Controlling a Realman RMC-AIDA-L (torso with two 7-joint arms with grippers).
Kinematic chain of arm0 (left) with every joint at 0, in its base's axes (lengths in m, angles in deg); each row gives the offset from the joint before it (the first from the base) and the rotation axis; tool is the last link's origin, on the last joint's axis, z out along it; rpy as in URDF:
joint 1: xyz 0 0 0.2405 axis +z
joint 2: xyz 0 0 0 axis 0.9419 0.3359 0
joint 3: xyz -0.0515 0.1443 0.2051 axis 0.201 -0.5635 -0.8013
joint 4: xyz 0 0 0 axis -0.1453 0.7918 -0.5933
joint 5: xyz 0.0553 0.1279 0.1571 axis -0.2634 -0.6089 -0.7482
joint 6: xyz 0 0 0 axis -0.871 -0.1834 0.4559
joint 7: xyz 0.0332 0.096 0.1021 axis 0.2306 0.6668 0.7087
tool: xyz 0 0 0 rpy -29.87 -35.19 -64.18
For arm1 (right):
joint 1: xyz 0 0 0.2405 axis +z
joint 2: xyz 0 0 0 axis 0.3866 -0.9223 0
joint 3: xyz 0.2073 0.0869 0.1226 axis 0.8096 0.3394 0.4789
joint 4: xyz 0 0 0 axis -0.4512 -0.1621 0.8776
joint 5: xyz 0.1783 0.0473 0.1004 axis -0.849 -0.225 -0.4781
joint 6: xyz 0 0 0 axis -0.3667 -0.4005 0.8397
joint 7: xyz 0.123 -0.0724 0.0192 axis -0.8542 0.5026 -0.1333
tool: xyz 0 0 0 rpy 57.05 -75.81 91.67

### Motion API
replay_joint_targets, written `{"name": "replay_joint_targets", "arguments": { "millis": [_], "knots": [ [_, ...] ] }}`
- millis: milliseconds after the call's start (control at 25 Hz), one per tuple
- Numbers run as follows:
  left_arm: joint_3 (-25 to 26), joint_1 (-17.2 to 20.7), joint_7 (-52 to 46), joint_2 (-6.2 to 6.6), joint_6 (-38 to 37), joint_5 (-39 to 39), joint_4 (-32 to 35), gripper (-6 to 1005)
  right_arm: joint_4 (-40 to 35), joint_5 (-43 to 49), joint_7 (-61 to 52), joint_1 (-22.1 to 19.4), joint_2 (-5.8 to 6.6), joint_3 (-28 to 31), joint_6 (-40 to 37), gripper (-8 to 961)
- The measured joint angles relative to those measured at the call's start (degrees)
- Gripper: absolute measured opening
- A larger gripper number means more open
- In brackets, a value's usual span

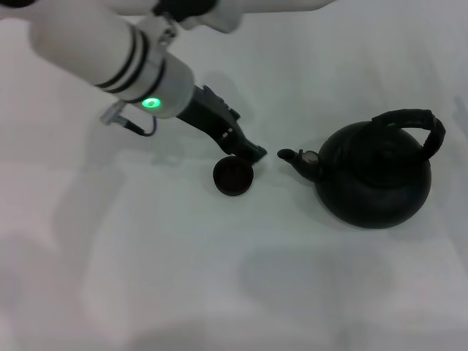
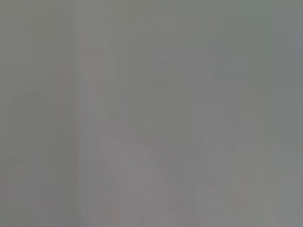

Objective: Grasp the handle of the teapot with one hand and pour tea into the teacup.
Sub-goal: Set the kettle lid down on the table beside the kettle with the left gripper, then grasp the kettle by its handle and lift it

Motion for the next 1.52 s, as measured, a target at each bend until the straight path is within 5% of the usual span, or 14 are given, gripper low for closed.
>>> {"name": "replay_joint_targets", "arguments": {
  "millis": [160,440,760,920,1120,1520],
  "knots": [
    [2.91,5.49,5.22,-0.01,-0.10,2.43,3.84,843,-0.51,0.30,0.00,-0.47,0.34,-2.14,-0.60,875],
    [12.01,17.14,25.83,0.01,0.33,19.31,4.83,844,-4.89,0.81,-3.33,-3.05,1.19,-9.59,-0.49,875],
    [22.28,26.39,49.20,0.19,4.99,39.35,-4.29,843,-30.69,7.04,-18.97,-16.90,1.03,-17.03,4.68,874],
    [27.38,28.78,60.63,0.27,10.70,46.40,-11.94,843,-48.68,18.36,-32.37,-24.20,0.45,-18.92,10.59,875],
    [34.69,29.88,68.72,0.35,17.89,48.59,-20.56,843,-62.60,25.11,-43.20,-29.76,0.34,-22.43,11.49,874],
    [42.15,33.39,72.69,0.29,21.01,48.89,-26.19,844,-64.61,33.70,-50.85,-28.27,0.39,-27.21,11.17,875]
  ]
}}
